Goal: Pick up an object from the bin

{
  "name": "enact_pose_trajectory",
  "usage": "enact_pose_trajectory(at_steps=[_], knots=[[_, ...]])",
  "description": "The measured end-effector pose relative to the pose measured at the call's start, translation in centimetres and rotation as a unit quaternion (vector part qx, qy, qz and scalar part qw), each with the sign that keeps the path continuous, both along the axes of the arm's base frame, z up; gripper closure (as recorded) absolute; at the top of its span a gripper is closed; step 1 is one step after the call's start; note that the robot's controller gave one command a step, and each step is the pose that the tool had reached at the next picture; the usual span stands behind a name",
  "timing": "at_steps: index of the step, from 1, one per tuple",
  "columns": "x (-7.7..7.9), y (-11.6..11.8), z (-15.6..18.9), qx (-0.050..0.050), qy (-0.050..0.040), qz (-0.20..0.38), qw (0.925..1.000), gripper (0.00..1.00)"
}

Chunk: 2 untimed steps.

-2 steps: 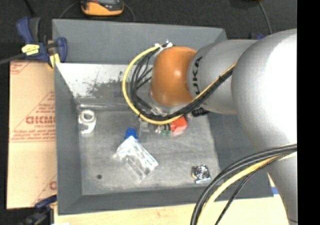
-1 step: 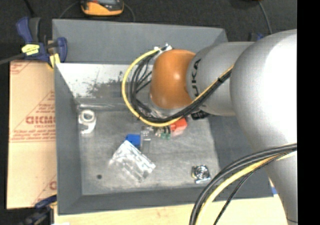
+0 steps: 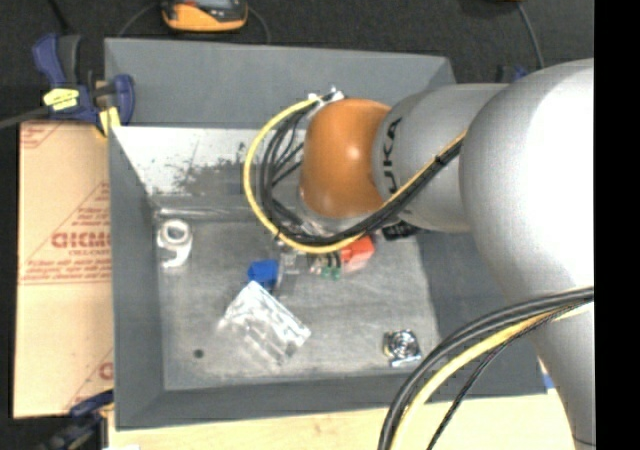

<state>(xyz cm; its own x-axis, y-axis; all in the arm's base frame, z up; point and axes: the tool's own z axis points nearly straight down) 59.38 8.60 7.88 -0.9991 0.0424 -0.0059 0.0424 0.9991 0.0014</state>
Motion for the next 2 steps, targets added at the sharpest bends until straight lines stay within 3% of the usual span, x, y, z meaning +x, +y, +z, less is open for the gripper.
enact_pose_trajectory(at_steps=[1,2], knots=[[0.7,0.1,11.8,0.0,-0.0032,0.005,1.0,1.0],[-5.2,1.0,20.4,-0.001,-0.0017,0.132,0.9913,1.0]])
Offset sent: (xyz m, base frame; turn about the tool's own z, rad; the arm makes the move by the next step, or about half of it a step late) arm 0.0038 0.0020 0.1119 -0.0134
